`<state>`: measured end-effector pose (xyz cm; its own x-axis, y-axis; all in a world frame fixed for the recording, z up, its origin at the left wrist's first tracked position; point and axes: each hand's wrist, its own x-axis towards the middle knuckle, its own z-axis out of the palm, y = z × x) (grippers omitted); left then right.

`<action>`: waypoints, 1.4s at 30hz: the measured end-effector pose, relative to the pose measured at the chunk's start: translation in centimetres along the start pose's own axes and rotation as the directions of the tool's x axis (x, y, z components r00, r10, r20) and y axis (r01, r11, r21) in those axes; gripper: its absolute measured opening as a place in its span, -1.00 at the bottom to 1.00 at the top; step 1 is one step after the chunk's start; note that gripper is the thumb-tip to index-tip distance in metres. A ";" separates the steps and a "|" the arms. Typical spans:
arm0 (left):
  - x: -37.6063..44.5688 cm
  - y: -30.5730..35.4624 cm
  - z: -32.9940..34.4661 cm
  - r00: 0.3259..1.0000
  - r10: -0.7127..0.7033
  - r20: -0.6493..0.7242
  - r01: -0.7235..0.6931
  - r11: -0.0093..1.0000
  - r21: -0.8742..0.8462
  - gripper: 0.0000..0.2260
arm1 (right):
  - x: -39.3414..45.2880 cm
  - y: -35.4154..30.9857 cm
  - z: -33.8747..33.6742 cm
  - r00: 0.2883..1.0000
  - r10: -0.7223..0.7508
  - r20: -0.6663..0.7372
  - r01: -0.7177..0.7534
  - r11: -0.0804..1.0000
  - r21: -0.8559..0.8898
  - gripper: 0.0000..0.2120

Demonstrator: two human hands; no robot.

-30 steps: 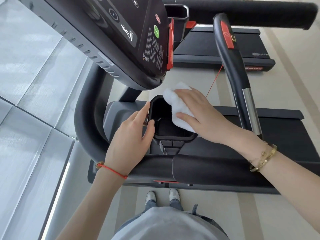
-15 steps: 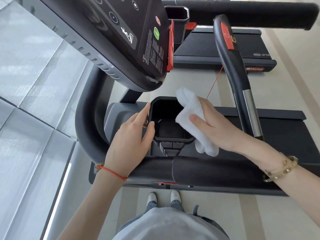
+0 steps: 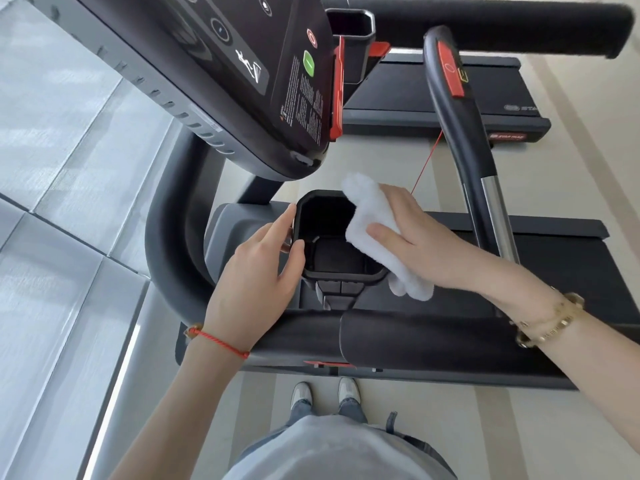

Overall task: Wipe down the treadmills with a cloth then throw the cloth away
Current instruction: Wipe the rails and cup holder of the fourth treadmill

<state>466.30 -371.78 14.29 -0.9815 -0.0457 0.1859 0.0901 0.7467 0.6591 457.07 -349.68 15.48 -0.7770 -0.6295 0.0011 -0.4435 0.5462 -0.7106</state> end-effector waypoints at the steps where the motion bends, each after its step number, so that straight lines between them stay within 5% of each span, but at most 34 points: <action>1: 0.0 0.0 0.0 1.000 -0.002 -0.002 0.002 1.000 0.005 -0.55 | -0.5 0.0 0.0 0.999 -0.026 0.024 0.025 0.998 0.061 -0.60; 4: 0.0 0.0 0.1 1.000 -0.007 0.000 0.007 1.000 0.016 -0.55 | 0.2 0.2 -0.3 0.995 0.037 0.094 -0.040 0.999 0.034 -0.52; 7: 0.0 0.0 0.1 1.000 -0.009 -0.002 0.009 1.000 0.018 -0.55 | 3.1 -0.2 -0.7 0.993 0.076 0.092 -0.047 0.960 -0.277 -0.57; 14: -0.1 0.1 0.0 1.000 -0.026 -0.003 0.026 0.999 0.043 -0.56 | 8.0 -2.7 1.2 0.981 -0.169 0.094 0.192 0.804 -0.563 -0.65; 18: -0.1 0.1 -0.1 0.999 -0.035 0.009 0.035 0.999 0.035 -0.55 | 7.3 -2.1 1.2 0.981 -0.191 0.016 0.167 0.814 -0.557 -0.61; 24: 0.0 0.1 -0.1 0.999 -0.038 0.011 0.037 0.999 0.035 -0.54 | 4.3 0.4 -0.9 0.992 0.095 -0.082 -0.116 0.938 -0.326 -0.70; 34: 0.0 0.0 -0.1 1.000 -0.012 0.006 0.012 0.999 0.038 -0.54 | 7.5 -1.8 1.2 0.994 -0.106 -0.013 0.080 0.819 -0.568 -0.66; 42: 0.0 -0.1 0.0 1.000 -0.016 0.010 0.015 0.999 0.035 -0.54 | 3.1 0.6 0.2 0.961 0.219 -0.167 -0.247 0.953 -0.174 -0.74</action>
<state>466.30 -371.85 14.27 -0.9844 -0.0507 0.1682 0.0691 0.7688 0.6358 454.46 -351.43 14.90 -0.9186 -0.3933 -0.0373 -0.3083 0.7726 -0.5551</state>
